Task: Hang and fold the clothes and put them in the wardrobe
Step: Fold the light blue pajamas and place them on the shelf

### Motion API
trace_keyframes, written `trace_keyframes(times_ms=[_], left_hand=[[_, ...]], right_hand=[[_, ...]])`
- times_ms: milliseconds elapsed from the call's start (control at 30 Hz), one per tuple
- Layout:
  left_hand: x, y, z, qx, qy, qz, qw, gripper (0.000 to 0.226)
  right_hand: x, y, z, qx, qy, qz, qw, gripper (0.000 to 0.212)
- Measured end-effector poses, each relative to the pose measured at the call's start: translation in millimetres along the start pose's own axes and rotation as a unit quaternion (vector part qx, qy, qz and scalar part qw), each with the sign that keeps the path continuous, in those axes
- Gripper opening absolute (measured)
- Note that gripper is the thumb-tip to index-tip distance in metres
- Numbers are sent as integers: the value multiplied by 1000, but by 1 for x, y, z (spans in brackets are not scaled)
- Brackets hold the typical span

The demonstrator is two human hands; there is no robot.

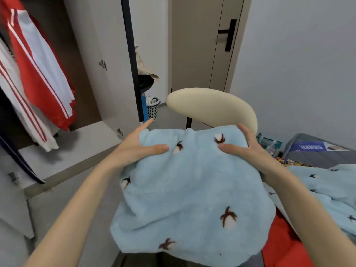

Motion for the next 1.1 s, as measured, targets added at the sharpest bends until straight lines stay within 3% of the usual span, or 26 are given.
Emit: trace_keyframes(times_ms=[133, 233, 300, 400, 500, 633, 833, 933, 1000, 1067, 1100], left_hand=[[5, -16, 21, -87, -116, -72, 987, 119], [16, -44, 31, -189, -170, -40, 966, 120], [26, -63, 33, -248, -176, 16, 953, 125], [38, -93, 19, -282, -116, 37, 951, 139], [45, -115, -9, -265, -48, 42, 962, 143], [48, -135, -53, -239, 40, 90, 966, 129], [72, -157, -110, -152, 68, 57, 984, 111], [97, -174, -114, -115, 31, -57, 991, 91], [109, -192, -103, -138, -7, -189, 972, 74], [113, -198, -94, -147, 28, -271, 951, 62], [114, -191, -92, -108, 73, -307, 943, 59]], right_hand=[[5, 17, 10, 79, -61, 43, 994, 127], [20, 48, 4, 158, -97, 33, 982, 132], [32, 71, -4, 211, -108, -4, 971, 133], [47, 94, -24, 248, -90, -51, 963, 135], [59, 104, -56, 232, -54, -66, 969, 142], [70, 105, -105, 191, -44, -58, 979, 144], [78, 114, -163, 81, -38, 0, 996, 119], [84, 135, -165, 11, -20, 89, 996, 101], [90, 156, -156, 10, -19, 178, 984, 91], [90, 172, -147, 28, 20, 324, 945, 82], [91, 170, -142, -3, 61, 408, 911, 78]])
Point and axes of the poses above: each hand's wrist, its own z-axis away from the middle knuckle, its own x-axis out of the palm, y = z × x, the point moved 6 cm from there along -z, towards the middle knuckle, and after that the axes turned 11 degrees about y, right-handed, at the moved point
